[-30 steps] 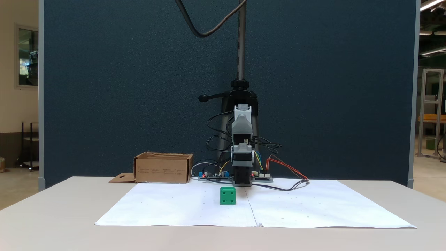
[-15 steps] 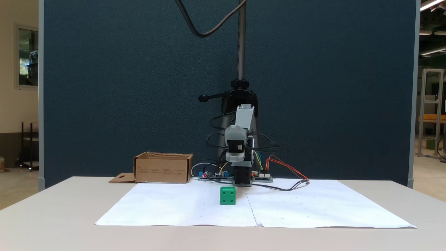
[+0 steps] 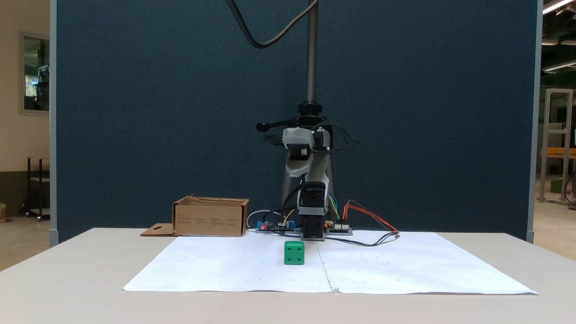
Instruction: Grasp a green dice and put it in the bin.
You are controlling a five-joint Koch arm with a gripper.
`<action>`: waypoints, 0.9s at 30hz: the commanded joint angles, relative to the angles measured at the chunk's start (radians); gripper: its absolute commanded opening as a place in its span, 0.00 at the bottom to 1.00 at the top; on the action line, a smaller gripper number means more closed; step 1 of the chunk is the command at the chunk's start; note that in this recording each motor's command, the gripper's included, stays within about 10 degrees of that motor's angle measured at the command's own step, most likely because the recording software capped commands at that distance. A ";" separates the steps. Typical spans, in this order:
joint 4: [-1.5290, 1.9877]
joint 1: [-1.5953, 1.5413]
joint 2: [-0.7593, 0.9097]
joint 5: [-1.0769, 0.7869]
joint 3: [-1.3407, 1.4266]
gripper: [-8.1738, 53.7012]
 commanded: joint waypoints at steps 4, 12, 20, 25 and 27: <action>0.311 -0.011 -0.002 -0.038 -0.283 0.84; 0.797 -0.011 -0.190 -0.044 -0.397 0.84; 1.261 -0.008 -0.351 -0.064 -0.523 0.84; 1.384 -0.005 -0.367 -0.121 -0.592 0.83; 1.388 0.015 -0.383 -0.153 -0.603 0.83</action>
